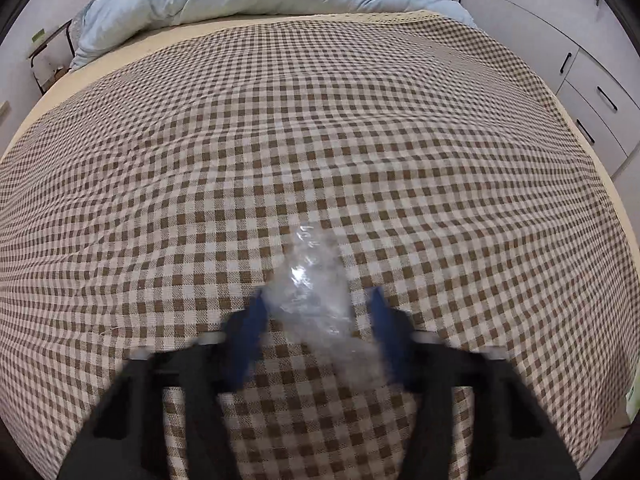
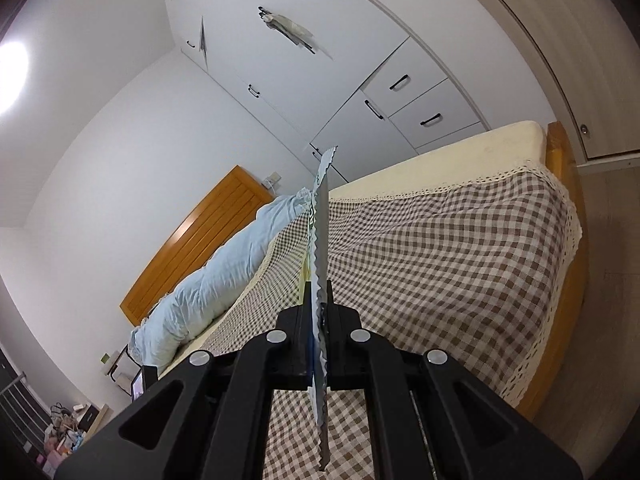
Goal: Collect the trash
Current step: 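Grasp the clear plastic wrapper with the left tool while the right lifts the bag, then carry the wrapper and dog food bag down to the floor bin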
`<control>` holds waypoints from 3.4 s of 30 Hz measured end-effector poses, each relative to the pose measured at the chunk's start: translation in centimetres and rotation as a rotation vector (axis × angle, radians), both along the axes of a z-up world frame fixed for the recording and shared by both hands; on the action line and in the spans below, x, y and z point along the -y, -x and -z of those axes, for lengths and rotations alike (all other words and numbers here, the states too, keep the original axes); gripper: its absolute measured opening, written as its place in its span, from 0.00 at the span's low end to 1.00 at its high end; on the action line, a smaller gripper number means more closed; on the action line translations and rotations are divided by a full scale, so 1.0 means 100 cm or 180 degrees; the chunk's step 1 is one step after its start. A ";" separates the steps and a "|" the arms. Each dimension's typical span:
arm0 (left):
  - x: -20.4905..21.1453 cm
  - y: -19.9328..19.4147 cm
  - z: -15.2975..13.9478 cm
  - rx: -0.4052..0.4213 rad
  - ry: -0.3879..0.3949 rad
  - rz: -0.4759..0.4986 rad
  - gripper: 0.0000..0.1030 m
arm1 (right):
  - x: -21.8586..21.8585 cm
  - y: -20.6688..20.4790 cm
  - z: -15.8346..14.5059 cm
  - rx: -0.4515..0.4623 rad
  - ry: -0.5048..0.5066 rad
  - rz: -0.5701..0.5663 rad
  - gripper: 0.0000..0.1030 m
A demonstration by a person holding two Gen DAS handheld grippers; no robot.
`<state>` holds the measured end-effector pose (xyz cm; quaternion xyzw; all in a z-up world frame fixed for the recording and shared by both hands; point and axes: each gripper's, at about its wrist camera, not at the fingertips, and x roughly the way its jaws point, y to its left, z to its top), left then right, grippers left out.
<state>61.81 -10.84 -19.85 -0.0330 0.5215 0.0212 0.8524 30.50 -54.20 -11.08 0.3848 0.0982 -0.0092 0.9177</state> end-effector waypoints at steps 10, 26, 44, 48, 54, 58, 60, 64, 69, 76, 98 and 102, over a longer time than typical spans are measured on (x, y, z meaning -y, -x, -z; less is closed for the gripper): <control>0.018 0.037 -0.032 0.0341 -0.0245 0.0280 0.32 | -0.006 0.002 -0.005 0.0027 0.0023 -0.0039 0.03; 0.038 0.112 -0.088 0.0579 -0.0343 0.0458 0.32 | -0.011 0.024 -0.014 0.0214 -0.0096 -0.0160 0.03; 0.044 0.203 -0.137 0.0810 -0.0380 0.0407 0.32 | -0.031 0.077 -0.033 0.0514 -0.0144 -0.0435 0.03; 0.044 0.226 -0.148 0.0875 -0.0388 0.0411 0.32 | -0.038 0.096 -0.045 0.0619 -0.0081 -0.0479 0.03; 0.042 0.260 -0.161 0.0955 -0.0349 0.0440 0.32 | -0.049 0.125 -0.058 0.0698 -0.0049 -0.0552 0.03; 0.037 0.283 -0.169 0.1016 -0.0301 0.0457 0.32 | -0.057 0.142 -0.059 0.0664 -0.0031 -0.0618 0.03; 0.034 0.294 -0.171 0.1042 -0.0277 0.0459 0.32 | -0.061 0.151 -0.059 0.0639 -0.0019 -0.0651 0.03; 0.027 0.319 -0.173 0.1092 -0.0226 0.0481 0.32 | -0.069 0.167 -0.059 0.0602 0.0027 -0.0711 0.03; 0.019 0.351 -0.174 0.1146 -0.0155 0.0514 0.32 | -0.080 0.186 -0.056 0.0554 0.0073 -0.0802 0.03; 0.010 0.392 -0.171 0.1239 -0.0146 0.0581 0.32 | -0.093 0.209 -0.048 0.0492 0.0089 -0.0969 0.03; -0.023 0.502 -0.141 0.1382 -0.0044 0.0692 0.32 | -0.123 0.260 -0.029 0.0328 0.0100 -0.1532 0.03; -0.025 0.514 -0.135 0.1385 -0.0058 0.0700 0.32 | -0.128 0.265 -0.023 0.0258 0.0125 -0.1630 0.03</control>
